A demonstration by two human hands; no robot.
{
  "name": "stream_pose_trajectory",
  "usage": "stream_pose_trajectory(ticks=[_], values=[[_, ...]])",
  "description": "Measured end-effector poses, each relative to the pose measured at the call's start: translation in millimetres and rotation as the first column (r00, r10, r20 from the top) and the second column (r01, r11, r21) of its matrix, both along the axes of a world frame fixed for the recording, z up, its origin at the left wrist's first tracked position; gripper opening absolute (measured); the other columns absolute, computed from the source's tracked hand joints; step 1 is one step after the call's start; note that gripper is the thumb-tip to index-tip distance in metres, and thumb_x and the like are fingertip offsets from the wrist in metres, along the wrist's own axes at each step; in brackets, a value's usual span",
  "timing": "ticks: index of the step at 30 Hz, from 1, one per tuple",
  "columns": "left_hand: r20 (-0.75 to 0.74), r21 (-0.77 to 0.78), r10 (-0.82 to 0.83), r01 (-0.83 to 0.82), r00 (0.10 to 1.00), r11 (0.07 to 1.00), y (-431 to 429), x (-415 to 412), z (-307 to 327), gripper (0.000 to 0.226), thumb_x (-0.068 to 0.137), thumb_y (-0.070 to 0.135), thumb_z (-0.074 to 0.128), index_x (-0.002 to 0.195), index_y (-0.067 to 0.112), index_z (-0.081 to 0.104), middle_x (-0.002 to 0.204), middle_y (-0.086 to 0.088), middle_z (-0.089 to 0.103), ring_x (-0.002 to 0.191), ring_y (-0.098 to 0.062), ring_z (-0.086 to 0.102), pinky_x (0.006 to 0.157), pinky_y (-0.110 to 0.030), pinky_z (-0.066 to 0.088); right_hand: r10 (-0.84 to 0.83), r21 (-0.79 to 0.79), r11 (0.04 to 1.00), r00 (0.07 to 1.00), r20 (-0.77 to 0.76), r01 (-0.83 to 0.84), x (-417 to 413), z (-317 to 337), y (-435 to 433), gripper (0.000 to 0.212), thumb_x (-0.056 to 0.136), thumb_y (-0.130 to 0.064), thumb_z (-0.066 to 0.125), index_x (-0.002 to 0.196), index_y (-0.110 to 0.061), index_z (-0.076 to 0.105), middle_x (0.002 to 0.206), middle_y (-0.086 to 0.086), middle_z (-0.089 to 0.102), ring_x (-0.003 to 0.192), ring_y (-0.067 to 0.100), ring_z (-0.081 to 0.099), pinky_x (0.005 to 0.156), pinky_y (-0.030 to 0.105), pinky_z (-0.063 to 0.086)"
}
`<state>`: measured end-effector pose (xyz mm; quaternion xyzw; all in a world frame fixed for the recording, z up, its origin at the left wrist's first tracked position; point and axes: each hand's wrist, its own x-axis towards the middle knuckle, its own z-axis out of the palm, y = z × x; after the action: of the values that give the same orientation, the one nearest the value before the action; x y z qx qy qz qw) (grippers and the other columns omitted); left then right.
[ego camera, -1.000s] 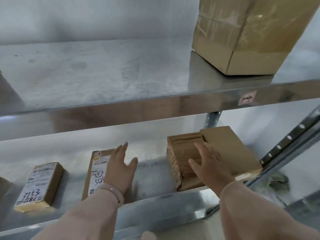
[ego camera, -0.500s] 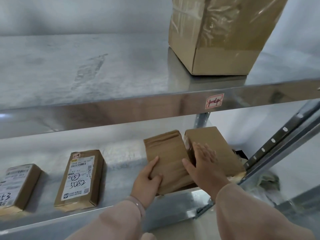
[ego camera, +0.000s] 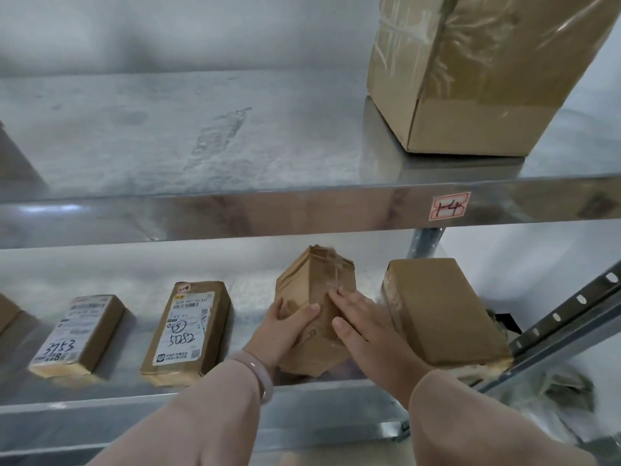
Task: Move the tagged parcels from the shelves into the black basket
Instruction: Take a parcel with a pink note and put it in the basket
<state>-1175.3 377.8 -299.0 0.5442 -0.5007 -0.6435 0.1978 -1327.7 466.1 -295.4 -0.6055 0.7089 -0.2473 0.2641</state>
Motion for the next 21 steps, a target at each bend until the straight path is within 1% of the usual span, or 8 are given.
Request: stream_pose_trajectory(ticks=[3, 6, 9, 11, 13, 15, 18, 21], values=[[-0.136, 0.088, 0.092, -0.081, 0.986, 0.993, 2.4, 9.3, 0.8, 0.066, 0.084, 0.046, 0.067, 0.142, 0.027, 0.041, 0.119, -0.004, 0.063, 0.098, -0.020, 0.063, 0.074, -0.033, 0.055, -0.035, -0.082, 0.996, 0.994, 0.100, 0.043, 1.5, -0.8, -0.2, 0.047, 0.101, -0.042, 0.031, 0.147, -0.041, 0.021, 0.152, -0.024, 0.019, 0.137, -0.006, 0.012, 0.115, 0.024, 0.010], [-0.308, 0.329, 0.215, -0.108, 0.927, 0.938, 5.7, 19.3, -7.7, 0.058, 0.085, 0.053, 0.057, 0.130, 0.017, 0.059, 0.118, -0.010, 0.068, 0.106, -0.028, 0.062, 0.088, -0.046, 0.055, -0.262, -0.079, 0.944, 0.874, 0.409, 0.321, -3.7, 1.6, -2.8, 0.044, 0.100, -0.041, 0.034, 0.143, -0.046, 0.025, 0.144, -0.023, 0.025, 0.138, 0.000, 0.020, 0.117, 0.030, 0.016], [-0.506, 0.446, 0.238, 0.015, 0.829, 0.895, 10.4, 23.6, -13.7, 0.061, 0.087, 0.061, 0.044, 0.128, 0.019, 0.061, 0.129, -0.016, 0.064, 0.123, -0.035, 0.053, 0.096, -0.058, 0.048, -0.200, 0.044, 0.979, 0.896, 0.396, 0.200, -8.3, -2.0, -5.6, 0.054, 0.095, -0.060, 0.025, 0.144, -0.039, 0.032, 0.151, -0.010, 0.029, 0.139, 0.011, 0.029, 0.118, 0.036, 0.020], [-0.537, 0.459, 0.234, 0.048, 0.810, 0.887, 13.5, 22.8, -15.1, 0.060, 0.092, 0.060, 0.037, 0.127, 0.018, 0.062, 0.131, -0.017, 0.062, 0.125, -0.036, 0.050, 0.103, -0.065, 0.039, -0.187, 0.114, 0.982, 0.846, 0.500, 0.150, -8.7, -4.7, -5.6, 0.048, 0.098, -0.052, 0.037, 0.144, -0.042, 0.032, 0.145, -0.010, 0.038, 0.132, 0.013, 0.041, 0.115, 0.040, 0.031], [-0.480, 0.410, 0.227, -0.012, 0.847, 0.912, 16.2, 20.3, -13.4, 0.048, 0.095, 0.053, 0.041, 0.123, 0.022, 0.064, 0.128, -0.013, 0.065, 0.126, -0.034, 0.054, 0.101, -0.064, 0.042, -0.210, 0.128, 0.978, 0.784, 0.583, 0.167, -11.5, -6.5, -6.0, 0.047, 0.099, -0.041, 0.045, 0.144, -0.043, 0.032, 0.138, -0.012, 0.043, 0.124, 0.012, 0.047, 0.110, 0.038, 0.037], [-0.329, 0.206, 0.200, -0.136, 0.923, 0.969, 13.2, 22.1, -15.1, 0.028, 0.098, 0.035, 0.049, 0.119, 0.025, 0.066, 0.122, -0.011, 0.068, 0.116, -0.029, 0.062, 0.095, -0.053, 0.052, -0.243, 0.121, 0.969, 0.760, 0.602, 0.213, -16.3, -7.8, -5.9, 0.047, 0.097, -0.036, 0.051, 0.141, -0.044, 0.036, 0.131, -0.012, 0.050, 0.113, 0.009, 0.055, 0.100, 0.032, 0.046], [-0.197, -0.065, 0.193, -0.209, 0.961, 0.976, 10.6, 25.9, -9.3, 0.037, 0.098, 0.014, 0.052, 0.131, 0.029, 0.054, 0.116, -0.005, 0.070, 0.109, -0.024, 0.065, 0.098, -0.046, 0.052, -0.221, 0.063, 0.973, 0.828, 0.516, 0.220, -17.7, -3.0, -4.2, 0.055, 0.092, -0.027, 0.062, 0.137, -0.045, 0.035, 0.124, -0.007, 0.057, 0.104, 0.007, 0.060, 0.081, 0.021, 0.055], [-0.187, -0.145, 0.184, -0.212, 0.965, 0.966, 13.0, 29.3, 0.6, 0.040, 0.098, 0.026, 0.053, 0.138, 0.030, 0.046, 0.118, -0.003, 0.068, 0.107, -0.018, 0.065, 0.100, -0.044, 0.050, -0.157, -0.008, 0.985, 0.920, 0.359, 0.171, -8.2, 6.3, -4.7, 0.059, 0.091, -0.026, 0.064, 0.140, -0.039, 0.034, 0.133, -0.008, 0.050, 0.110, 0.001, 0.051, 0.074, -0.003, 0.040]])
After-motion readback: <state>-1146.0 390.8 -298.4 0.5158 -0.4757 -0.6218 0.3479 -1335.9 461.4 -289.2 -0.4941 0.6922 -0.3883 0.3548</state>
